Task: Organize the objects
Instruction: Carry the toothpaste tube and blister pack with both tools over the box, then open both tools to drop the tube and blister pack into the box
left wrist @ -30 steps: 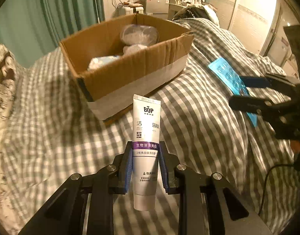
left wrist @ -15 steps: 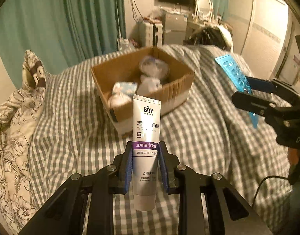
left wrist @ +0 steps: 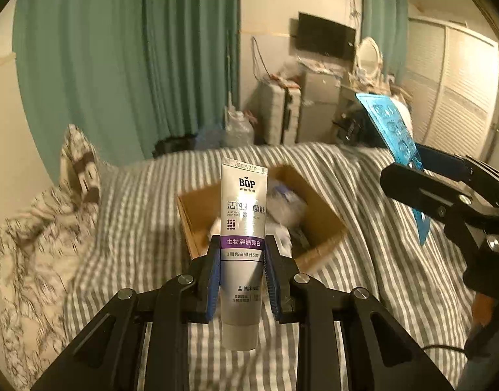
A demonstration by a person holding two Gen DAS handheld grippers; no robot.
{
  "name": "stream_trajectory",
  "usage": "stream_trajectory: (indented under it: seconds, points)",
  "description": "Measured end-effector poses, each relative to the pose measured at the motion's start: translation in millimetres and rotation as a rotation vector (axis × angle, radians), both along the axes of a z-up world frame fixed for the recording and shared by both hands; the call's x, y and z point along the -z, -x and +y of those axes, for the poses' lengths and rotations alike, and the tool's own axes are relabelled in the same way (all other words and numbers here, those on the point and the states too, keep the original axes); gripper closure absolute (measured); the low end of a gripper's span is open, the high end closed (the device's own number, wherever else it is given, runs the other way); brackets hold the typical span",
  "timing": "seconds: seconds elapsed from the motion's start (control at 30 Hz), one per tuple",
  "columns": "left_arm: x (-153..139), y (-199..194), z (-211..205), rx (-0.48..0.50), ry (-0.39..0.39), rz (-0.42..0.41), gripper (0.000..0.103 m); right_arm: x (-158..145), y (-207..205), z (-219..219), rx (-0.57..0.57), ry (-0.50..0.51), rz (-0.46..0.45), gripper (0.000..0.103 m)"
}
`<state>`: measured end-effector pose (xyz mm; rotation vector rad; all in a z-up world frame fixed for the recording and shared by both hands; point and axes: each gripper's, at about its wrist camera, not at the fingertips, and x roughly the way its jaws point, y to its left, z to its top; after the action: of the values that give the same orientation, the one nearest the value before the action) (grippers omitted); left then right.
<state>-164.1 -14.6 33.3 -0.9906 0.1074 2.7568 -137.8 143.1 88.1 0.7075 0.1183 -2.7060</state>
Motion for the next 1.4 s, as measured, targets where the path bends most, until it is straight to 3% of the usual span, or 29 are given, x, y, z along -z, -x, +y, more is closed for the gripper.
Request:
stream_trajectory:
  seconds: [0.17, 0.37, 0.5, 0.73, 1.27, 1.4]
  points:
    - [-3.9, 30.1, 0.0, -0.051, -0.005, 0.051, 0.078, -7.3, 39.9, -4.5, 0.008, -0.014, 0.023, 0.034]
    - [11.9, 73.5, 2.7, -0.094, -0.014, 0.084, 0.078, 2.0, 90.9, -4.9, 0.031, -0.002, 0.024, 0.034]
    - [38.3, 88.6, 1.5, -0.109, 0.008, 0.086, 0.078, 29.7, 120.7, -5.9, 0.035, 0.018, -0.022, 0.034]
    - [79.9, 107.0, -0.1, -0.074, 0.024, 0.011, 0.078, 92.1, 169.8, -17.7, 0.055, -0.019, -0.154, 0.034]
    - [110.9, 113.1, 3.8, -0.065, 0.007, -0.088, 0.078, 124.4, 176.9, -24.8, 0.066, -0.066, -0.228, 0.033]
    - [112.4, 113.2, 3.3, -0.059, -0.018, -0.1, 0.076, 124.3, 176.2, -20.4, 0.088, -0.05, -0.217, 0.024]
